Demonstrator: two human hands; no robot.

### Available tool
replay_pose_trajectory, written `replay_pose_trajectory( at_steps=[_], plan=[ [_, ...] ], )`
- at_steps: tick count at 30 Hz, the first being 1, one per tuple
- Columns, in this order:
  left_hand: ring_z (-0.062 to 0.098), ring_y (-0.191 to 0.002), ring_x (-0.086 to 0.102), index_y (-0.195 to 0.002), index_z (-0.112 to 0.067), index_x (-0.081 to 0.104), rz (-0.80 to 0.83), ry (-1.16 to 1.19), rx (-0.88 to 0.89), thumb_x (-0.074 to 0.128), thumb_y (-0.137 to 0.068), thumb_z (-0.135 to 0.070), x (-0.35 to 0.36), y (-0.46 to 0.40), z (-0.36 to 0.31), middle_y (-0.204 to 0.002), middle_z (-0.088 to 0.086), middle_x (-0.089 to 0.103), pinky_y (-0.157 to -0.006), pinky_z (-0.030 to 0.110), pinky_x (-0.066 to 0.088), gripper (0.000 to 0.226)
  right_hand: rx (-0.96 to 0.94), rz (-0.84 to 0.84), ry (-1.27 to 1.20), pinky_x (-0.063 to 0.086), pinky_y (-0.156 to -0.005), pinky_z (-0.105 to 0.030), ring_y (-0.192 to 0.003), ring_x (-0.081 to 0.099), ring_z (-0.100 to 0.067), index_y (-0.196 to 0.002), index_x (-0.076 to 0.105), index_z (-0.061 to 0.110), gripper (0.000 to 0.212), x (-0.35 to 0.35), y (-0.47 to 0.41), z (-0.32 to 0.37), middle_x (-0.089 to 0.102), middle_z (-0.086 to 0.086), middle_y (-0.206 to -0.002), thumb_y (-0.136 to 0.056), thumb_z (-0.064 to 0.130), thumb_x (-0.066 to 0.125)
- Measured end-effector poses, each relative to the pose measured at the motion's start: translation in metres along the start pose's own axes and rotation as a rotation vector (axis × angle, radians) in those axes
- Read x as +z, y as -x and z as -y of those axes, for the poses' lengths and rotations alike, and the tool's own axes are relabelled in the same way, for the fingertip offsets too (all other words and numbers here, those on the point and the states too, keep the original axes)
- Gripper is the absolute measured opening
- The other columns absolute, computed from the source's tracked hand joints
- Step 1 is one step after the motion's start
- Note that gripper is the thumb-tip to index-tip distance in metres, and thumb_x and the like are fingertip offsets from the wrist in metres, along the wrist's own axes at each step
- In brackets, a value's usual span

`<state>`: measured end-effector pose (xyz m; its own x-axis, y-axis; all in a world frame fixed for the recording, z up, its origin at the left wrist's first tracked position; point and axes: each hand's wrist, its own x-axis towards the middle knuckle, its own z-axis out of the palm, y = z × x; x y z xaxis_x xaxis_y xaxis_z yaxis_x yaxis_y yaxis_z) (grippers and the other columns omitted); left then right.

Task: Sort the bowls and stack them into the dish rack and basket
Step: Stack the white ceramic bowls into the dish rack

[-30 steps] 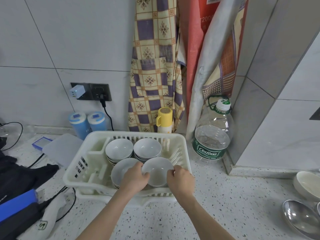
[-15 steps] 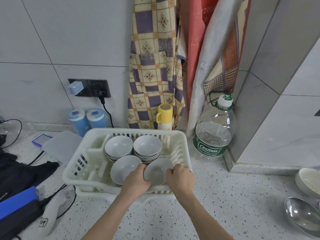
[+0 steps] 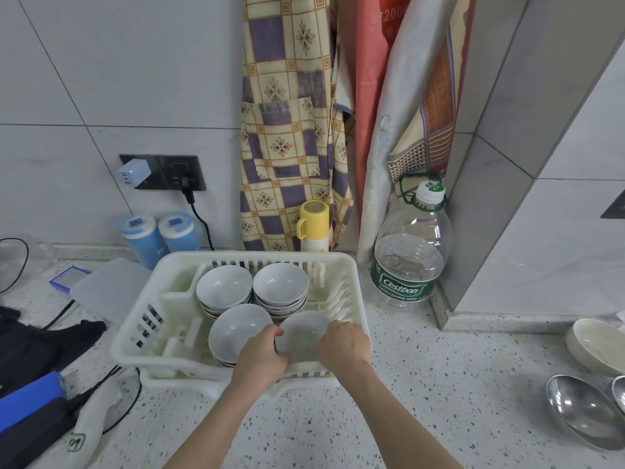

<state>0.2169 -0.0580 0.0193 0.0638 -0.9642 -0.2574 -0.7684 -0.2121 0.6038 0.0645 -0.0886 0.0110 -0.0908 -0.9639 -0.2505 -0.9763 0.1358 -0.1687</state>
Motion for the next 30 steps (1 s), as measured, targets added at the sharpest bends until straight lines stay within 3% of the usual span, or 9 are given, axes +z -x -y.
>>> replay_pose_trajectory(
  at_steps=[6, 9, 12, 17, 20, 22, 24, 27, 30],
  plan=[
    [0.004, -0.043, 0.063, -0.128, -0.019, 0.058, -0.014, 0.075, -0.027, 0.055, -0.091, -0.018, 0.002, 0.007, 0.004, -0.084, -0.004, 0.069, -0.045, 0.01, 0.04, 0.036, -0.039, -0.108, -0.014, 0.044, -0.061, -0.028, -0.091, 0.066, -0.022, -0.102, 0.065, 0.009, 0.029, 0.004, 0.008, 0.0, 0.068, -0.005, -0.094, -0.096, 0.021, 0.039],
    [0.009, -0.043, 0.064, -0.091, -0.019, 0.068, -0.041, 0.084, -0.033, 0.052, -0.092, -0.016, 0.002, 0.012, 0.003, -0.062, -0.006, 0.065, -0.047, 0.015, 0.04, 0.017, -0.047, -0.16, -0.064, 0.048, -0.063, -0.028, -0.081, 0.065, -0.022, -0.102, 0.063, 0.006, 0.032, 0.002, 0.012, -0.002, 0.063, -0.004, -0.085, -0.097, 0.024, 0.037],
    [0.013, -0.043, 0.065, -0.064, -0.007, 0.058, -0.003, 0.062, -0.065, 0.05, -0.09, -0.015, 0.002, 0.014, 0.002, -0.047, 0.001, 0.05, -0.048, 0.022, 0.037, 0.028, -0.059, -0.122, -0.071, 0.053, -0.072, -0.032, -0.092, 0.067, -0.024, -0.108, 0.062, 0.004, 0.034, -0.003, 0.012, -0.002, 0.068, -0.009, -0.101, -0.098, 0.024, 0.036],
    [0.009, -0.036, 0.058, -0.059, -0.006, 0.055, 0.003, 0.107, -0.09, 0.048, -0.092, -0.015, 0.004, 0.013, 0.002, -0.044, 0.004, 0.05, -0.042, 0.021, 0.03, 0.035, -0.072, -0.076, -0.044, 0.047, -0.071, -0.03, -0.1, 0.064, -0.024, -0.109, 0.064, 0.007, 0.036, -0.002, 0.01, -0.002, 0.067, -0.009, -0.107, -0.1, 0.025, 0.035],
    [0.01, -0.037, 0.059, -0.073, 0.003, 0.064, 0.012, 0.188, -0.12, 0.049, -0.092, -0.016, 0.004, 0.013, 0.004, -0.056, 0.009, 0.056, -0.043, 0.022, 0.028, 0.03, -0.154, -0.062, 0.046, 0.041, -0.067, -0.03, -0.098, 0.062, -0.025, -0.109, 0.065, 0.006, 0.034, -0.003, 0.01, 0.0, 0.065, -0.009, -0.102, -0.098, 0.014, 0.034],
    [0.014, -0.043, 0.064, -0.079, -0.012, 0.069, 0.014, 0.257, -0.128, 0.051, -0.093, -0.018, 0.004, 0.014, 0.005, -0.071, 0.009, 0.066, -0.042, 0.023, 0.029, 0.024, -0.196, -0.118, 0.036, 0.04, -0.065, -0.03, -0.088, 0.064, -0.025, -0.104, 0.065, 0.004, 0.033, -0.004, 0.013, -0.001, 0.061, -0.01, -0.089, -0.098, 0.013, 0.034],
    [0.014, -0.044, 0.064, -0.084, -0.029, 0.066, -0.017, 0.289, -0.125, 0.052, -0.094, -0.019, 0.003, 0.019, 0.006, -0.081, 0.002, 0.07, -0.04, 0.022, 0.032, 0.019, -0.208, -0.186, -0.12, 0.039, -0.061, -0.027, -0.074, 0.061, -0.025, -0.097, 0.062, 0.004, 0.03, -0.002, 0.017, -0.005, 0.053, -0.004, -0.072, -0.097, 0.016, 0.035],
    [0.013, -0.04, 0.06, -0.089, -0.033, 0.065, -0.114, 0.25, -0.107, 0.058, -0.092, -0.026, 0.001, 0.026, 0.007, -0.073, -0.006, 0.072, -0.048, 0.027, 0.042, 0.01, -0.263, -0.193, -0.549, 0.035, -0.053, -0.023, -0.057, 0.051, -0.016, -0.103, 0.064, 0.01, 0.025, -0.006, 0.028, -0.018, 0.048, 0.003, -0.057, -0.094, 0.022, 0.044],
    [0.018, -0.039, 0.05, -0.097, -0.028, 0.067, -0.261, 0.366, -0.156, 0.062, -0.093, -0.029, 0.002, 0.04, 0.007, -0.069, 0.005, 0.073, -0.051, 0.029, 0.043, 0.006, -0.275, -0.116, -0.916, 0.038, -0.048, -0.019, -0.043, 0.042, -0.005, -0.114, 0.067, 0.018, 0.028, -0.019, 0.043, -0.05, 0.047, 0.01, -0.048, -0.093, 0.027, 0.051]
  ],
)
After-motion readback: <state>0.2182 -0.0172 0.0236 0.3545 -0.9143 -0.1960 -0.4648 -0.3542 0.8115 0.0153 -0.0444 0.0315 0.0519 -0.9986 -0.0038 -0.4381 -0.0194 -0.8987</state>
